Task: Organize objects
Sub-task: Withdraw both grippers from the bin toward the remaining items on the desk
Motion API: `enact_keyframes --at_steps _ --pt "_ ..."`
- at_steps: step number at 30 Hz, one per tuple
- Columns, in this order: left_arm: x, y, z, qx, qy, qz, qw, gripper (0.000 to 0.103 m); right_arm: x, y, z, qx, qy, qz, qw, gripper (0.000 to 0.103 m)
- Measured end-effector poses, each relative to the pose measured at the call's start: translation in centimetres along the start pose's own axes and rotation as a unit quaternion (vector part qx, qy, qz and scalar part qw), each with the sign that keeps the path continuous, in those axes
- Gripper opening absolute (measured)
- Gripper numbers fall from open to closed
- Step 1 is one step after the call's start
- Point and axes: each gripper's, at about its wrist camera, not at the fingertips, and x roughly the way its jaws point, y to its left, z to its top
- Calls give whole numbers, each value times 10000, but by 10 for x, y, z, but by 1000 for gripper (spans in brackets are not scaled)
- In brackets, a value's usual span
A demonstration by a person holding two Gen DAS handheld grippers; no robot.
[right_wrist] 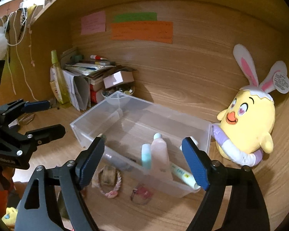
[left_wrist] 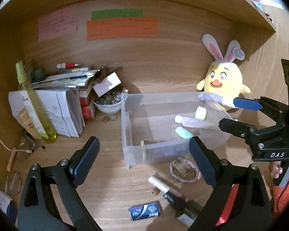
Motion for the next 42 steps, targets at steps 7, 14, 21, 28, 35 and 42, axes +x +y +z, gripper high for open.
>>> enact_keyframes --at_steps 7,14,21,28,35,42 --pt "3 7 -24 31 306 26 9995 95 -10 14 -17 -77 22 15 10000 81" --pt "14 18 -50 -108 761 74 9970 95 -6 22 -38 -139 184 97 9997 81" --pt "18 22 -68 -97 1022 154 9946 95 8 14 -58 79 490 209 9985 81" --pt "21 25 -88 -69 1296 192 9914 95 24 2 -74 259 743 155 9968 81" --pt "29 23 -103 -44 1631 169 9865 95 46 -4 -80 267 988 -3 9947 80" --pt "34 10 -102 65 1662 28 9861 95 58 -2 -84 174 1202 -40 9926 75"
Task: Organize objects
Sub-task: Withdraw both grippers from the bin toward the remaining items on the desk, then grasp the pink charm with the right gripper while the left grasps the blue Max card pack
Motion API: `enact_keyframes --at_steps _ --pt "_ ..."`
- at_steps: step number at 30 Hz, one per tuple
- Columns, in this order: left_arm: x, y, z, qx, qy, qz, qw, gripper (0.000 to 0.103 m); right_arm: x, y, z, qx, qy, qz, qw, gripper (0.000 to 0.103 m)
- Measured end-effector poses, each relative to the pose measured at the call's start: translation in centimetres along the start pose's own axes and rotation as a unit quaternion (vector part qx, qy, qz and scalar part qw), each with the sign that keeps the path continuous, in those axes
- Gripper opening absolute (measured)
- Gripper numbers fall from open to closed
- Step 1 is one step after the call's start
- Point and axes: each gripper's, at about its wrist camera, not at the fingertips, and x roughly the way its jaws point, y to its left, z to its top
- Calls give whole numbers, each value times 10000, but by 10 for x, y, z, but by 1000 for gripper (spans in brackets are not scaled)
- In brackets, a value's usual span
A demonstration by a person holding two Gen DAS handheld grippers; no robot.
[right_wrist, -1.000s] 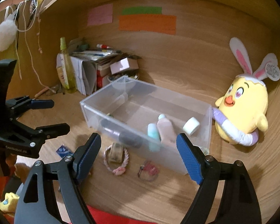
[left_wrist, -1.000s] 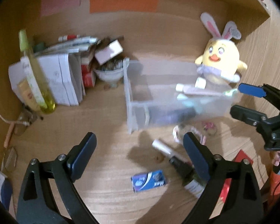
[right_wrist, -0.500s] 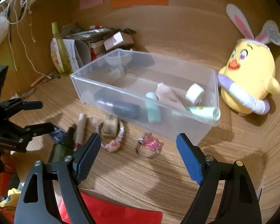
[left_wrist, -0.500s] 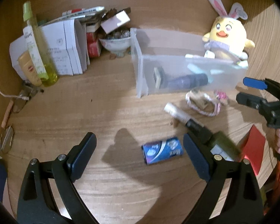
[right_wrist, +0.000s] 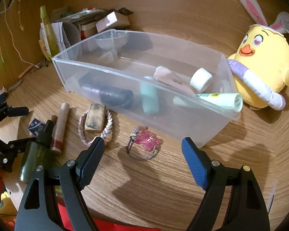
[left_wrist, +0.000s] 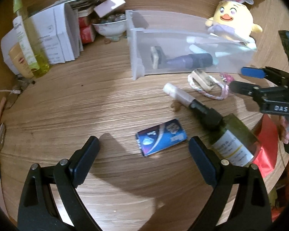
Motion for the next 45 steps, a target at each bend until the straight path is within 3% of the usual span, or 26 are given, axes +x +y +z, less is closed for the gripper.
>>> enact_keyframes --at_steps 5,7,13,16,20,32,45 --pt "2 -6 1 77 23 -4 10000 95 11 0 1 31 240 114 9996 52" --pt "2 -7 2 83 9 -29 10000 93 12 1 2 33 247 117 9996 49" --pt "1 -11 2 127 -98 9 9999 76 13 1 4 35 246 127 9996 39" --pt "0 -10 2 93 -139 26 9999 69 12 2 5 1 231 158 9996 28" --pt "0 -9 3 54 -184 47 9998 53 12 2 5 7 220 227 9995 28" --pt "-6 2 2 -310 -337 -15 9989 53 -8 1 3 83 -117 260 9996 28" --pt "-41 8 23 -475 -879 -35 9950 53 -49 2 7 161 -683 453 9965 28"
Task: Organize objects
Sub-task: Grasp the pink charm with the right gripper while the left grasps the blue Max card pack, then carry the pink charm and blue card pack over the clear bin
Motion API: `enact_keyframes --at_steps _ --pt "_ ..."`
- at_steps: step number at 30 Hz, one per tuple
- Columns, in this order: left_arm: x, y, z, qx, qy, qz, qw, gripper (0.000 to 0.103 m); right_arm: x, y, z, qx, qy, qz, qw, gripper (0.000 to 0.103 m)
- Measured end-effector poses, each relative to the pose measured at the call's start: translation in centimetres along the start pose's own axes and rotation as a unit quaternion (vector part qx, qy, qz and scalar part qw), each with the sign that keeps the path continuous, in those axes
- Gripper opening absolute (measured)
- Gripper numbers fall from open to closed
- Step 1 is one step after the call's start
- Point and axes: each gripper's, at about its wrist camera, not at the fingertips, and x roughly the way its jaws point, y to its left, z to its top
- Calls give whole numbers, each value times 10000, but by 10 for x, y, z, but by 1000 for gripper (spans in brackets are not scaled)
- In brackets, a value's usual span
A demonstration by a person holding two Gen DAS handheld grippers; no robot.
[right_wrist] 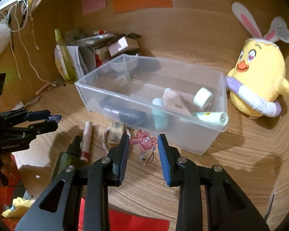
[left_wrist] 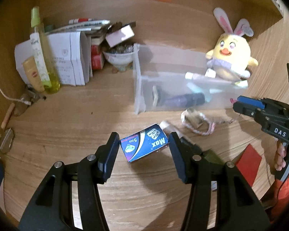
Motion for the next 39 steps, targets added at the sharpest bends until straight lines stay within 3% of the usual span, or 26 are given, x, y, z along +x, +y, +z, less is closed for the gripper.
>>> enact_keyframes --at_steps 18,29,39 --pt "-22 -22 45 141 -648 -217 9976 53 -49 10 32 -93 -818 76 9966 28" --pt "-17 -25 72 122 -809 -278 9963 53 -60 11 63 -163 -1129 115 9934 28" --pt "5 -26 92 49 -730 -390 9966 53 -55 5 92 -143 -1212 29 9925 28"
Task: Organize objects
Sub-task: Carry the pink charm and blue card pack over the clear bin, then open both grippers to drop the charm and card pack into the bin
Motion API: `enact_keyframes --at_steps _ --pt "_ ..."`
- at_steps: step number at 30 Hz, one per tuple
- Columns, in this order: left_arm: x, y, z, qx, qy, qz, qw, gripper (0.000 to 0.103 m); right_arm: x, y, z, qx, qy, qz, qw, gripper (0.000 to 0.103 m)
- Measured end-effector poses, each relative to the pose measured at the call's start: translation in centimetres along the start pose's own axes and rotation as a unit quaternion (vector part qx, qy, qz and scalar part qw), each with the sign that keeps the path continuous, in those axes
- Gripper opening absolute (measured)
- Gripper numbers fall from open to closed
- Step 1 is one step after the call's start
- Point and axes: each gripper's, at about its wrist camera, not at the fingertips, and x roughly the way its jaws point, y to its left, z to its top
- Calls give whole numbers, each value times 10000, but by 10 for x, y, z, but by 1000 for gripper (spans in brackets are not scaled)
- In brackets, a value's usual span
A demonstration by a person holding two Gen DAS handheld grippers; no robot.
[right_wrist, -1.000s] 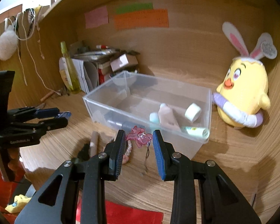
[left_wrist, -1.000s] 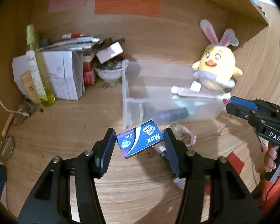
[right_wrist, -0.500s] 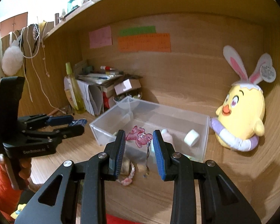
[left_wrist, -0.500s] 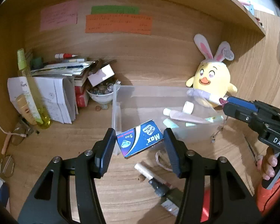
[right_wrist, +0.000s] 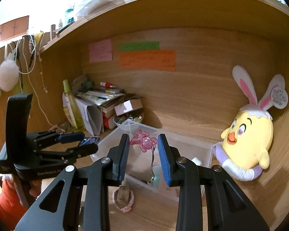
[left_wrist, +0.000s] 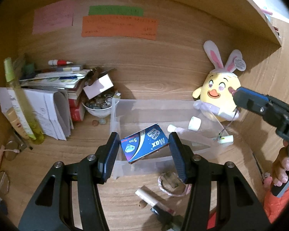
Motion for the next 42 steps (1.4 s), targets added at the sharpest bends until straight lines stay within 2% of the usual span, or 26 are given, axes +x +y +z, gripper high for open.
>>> enact_keyframes --at_steps 5,10,21,27,36,39,42 --pt "20 -2 3 37 136 12 9999 53 10 -5 6 -38 16 -199 9998 28" --pt "37 -5 4 136 254 49 9996 53 35 -15 -2 -8 315 -282 9991 28" --pt "72 0 0 101 558 119 9983 53 88 -25 -32 86 1062 -74 9943 28" --pt "78 -2 -3 123 599 24 9981 53 108 -25 -43 39 1359 -158 9906 28" --pt "79 -4 -3 124 624 -55 9980 53 118 -26 -49 45 1517 -247 9881 28" --pt "79 -2 -3 76 616 -80 9980 56 119 -26 -51 41 1540 -276 9877 28" --pt "77 -1 -3 47 597 -69 9982 65 118 -25 -51 9 1542 -287 9876 29"
